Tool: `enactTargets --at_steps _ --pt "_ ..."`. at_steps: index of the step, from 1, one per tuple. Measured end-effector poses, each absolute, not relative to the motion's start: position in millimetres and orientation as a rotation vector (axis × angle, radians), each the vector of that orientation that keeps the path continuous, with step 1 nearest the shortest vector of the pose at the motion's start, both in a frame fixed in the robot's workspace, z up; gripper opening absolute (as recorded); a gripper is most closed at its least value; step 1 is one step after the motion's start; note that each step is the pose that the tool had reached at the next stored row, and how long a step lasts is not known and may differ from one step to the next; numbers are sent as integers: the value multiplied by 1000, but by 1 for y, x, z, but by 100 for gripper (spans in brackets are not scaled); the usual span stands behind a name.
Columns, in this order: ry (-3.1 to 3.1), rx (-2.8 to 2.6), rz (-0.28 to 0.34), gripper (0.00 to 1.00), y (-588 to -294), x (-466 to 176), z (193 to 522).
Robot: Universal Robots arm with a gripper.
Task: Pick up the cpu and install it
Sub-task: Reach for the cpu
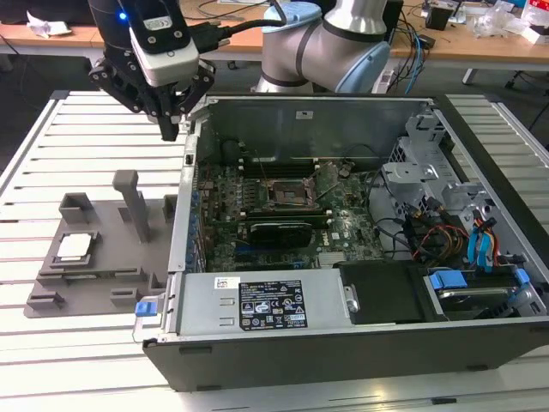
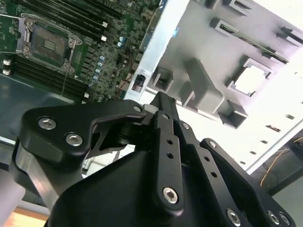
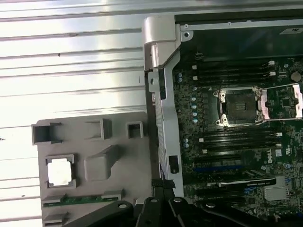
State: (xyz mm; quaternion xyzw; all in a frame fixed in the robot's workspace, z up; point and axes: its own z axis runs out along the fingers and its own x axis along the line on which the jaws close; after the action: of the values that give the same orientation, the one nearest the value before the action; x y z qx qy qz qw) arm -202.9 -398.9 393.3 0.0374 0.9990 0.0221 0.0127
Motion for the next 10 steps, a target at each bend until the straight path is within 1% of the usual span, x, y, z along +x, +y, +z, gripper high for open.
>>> enactTargets --at_steps 10 --pt "3113 117 69 11 -399 -231 393"
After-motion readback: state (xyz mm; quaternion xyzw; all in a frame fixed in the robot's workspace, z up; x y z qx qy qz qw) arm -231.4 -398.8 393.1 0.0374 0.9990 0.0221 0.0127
